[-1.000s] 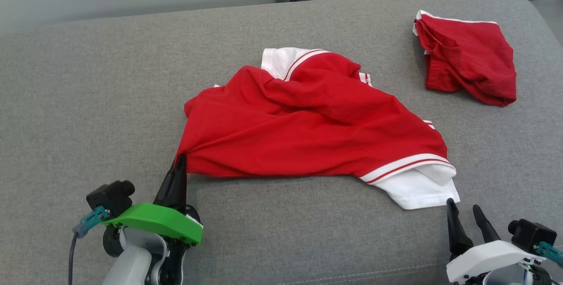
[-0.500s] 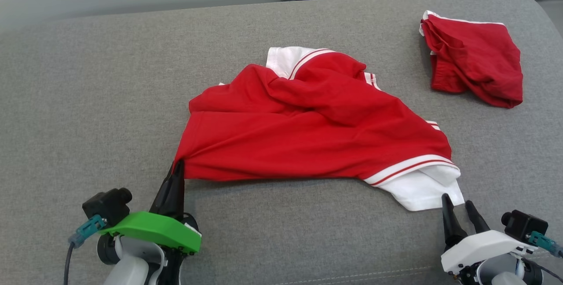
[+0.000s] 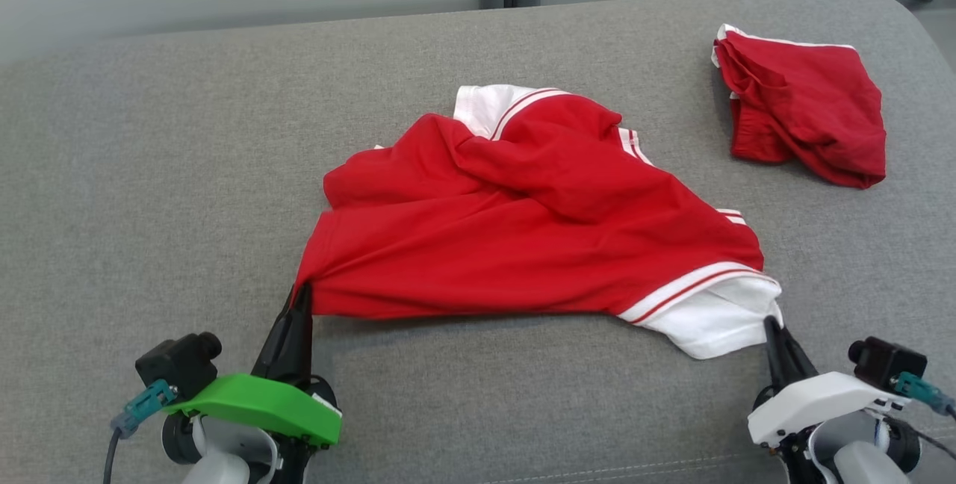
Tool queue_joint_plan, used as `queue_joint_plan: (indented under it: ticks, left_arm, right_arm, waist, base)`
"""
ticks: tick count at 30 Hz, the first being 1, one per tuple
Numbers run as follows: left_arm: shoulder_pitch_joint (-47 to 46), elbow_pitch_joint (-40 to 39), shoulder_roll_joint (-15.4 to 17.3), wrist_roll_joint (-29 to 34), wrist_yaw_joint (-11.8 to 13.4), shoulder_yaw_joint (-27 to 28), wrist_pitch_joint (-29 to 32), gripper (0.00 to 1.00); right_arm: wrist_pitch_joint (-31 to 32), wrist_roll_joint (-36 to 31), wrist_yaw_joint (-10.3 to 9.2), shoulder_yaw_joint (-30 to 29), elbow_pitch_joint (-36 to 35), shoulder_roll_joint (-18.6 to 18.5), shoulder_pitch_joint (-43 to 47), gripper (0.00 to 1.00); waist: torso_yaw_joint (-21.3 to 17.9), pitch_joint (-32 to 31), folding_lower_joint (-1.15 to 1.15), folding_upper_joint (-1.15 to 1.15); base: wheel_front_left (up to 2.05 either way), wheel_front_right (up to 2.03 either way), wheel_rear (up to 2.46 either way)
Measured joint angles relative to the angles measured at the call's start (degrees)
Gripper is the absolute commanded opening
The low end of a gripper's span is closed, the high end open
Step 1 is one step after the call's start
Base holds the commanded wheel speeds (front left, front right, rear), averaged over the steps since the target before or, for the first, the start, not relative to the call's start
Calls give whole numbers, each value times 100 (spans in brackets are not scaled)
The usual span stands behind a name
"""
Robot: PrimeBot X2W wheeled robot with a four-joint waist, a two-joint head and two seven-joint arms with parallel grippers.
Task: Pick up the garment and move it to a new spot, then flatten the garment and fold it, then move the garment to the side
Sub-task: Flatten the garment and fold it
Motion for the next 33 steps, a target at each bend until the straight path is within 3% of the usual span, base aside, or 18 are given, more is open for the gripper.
queue_joint_plan:
  ticks: [10, 20, 27, 33]
  left_arm:
    - [163, -443, -23, -134, -4, 116, -12, 0]
    - [164, -1209, -249, -790, -207, 392, -57, 0]
    - [161, -2195, -267, -1122, -413, 387, -78, 0]
    - [29, -3371, -135, -1027, -469, 358, 65, 0]
  right_arm:
    - [0, 44, 100, -658, -1437, -57, -419, 0]
    - [-15, 677, 202, -1060, -3040, 144, -506, 0]
    - [-16, 988, 201, -922, -4389, 132, -506, 0]
    - [-24, 1031, 201, -854, -5712, 16, -622, 0]
  waist:
    - [-158, -247, 0, 0]
    - [-302, -596, 0, 0]
    - [-356, -858, 0, 0]
    - [-311, -949, 0, 0]
  base:
    - [0, 0, 0]
    - [0, 0, 0]
    - [0, 0, 0]
    - [0, 0, 0]
